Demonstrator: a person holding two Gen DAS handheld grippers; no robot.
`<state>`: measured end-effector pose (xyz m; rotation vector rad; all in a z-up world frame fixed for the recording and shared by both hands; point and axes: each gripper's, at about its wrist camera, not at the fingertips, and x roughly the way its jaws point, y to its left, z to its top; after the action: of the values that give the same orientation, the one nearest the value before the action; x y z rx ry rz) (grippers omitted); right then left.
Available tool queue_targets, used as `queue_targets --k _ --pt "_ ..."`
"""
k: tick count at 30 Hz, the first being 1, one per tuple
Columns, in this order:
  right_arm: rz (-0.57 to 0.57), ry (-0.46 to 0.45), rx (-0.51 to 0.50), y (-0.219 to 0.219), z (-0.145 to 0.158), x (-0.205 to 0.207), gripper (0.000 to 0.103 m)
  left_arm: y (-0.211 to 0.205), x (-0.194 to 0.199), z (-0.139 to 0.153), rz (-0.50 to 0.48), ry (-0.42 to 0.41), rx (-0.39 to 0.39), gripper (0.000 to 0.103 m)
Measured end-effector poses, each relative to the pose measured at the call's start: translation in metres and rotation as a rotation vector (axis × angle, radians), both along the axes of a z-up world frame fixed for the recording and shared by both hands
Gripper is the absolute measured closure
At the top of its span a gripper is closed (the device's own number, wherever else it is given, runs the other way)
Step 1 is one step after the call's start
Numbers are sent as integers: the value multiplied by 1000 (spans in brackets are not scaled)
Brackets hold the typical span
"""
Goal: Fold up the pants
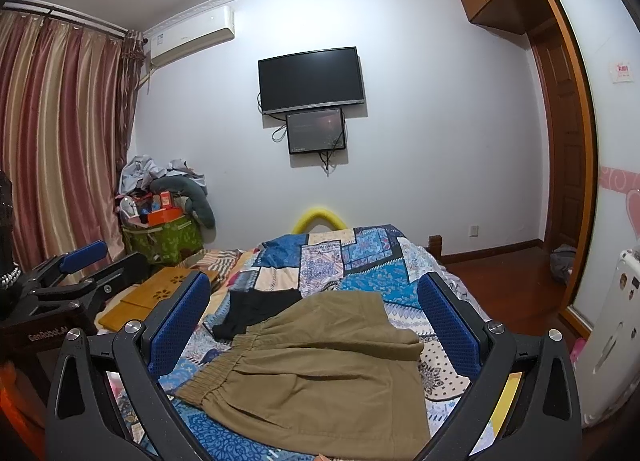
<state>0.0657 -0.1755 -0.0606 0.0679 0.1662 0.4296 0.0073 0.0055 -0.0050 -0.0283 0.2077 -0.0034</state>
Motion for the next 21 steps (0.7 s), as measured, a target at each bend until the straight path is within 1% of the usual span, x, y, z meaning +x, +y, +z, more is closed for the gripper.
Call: queue_targets --k 21 --pt "-1 1 -5 1 -1 2 0 2 2 0 -3 3 1 0"
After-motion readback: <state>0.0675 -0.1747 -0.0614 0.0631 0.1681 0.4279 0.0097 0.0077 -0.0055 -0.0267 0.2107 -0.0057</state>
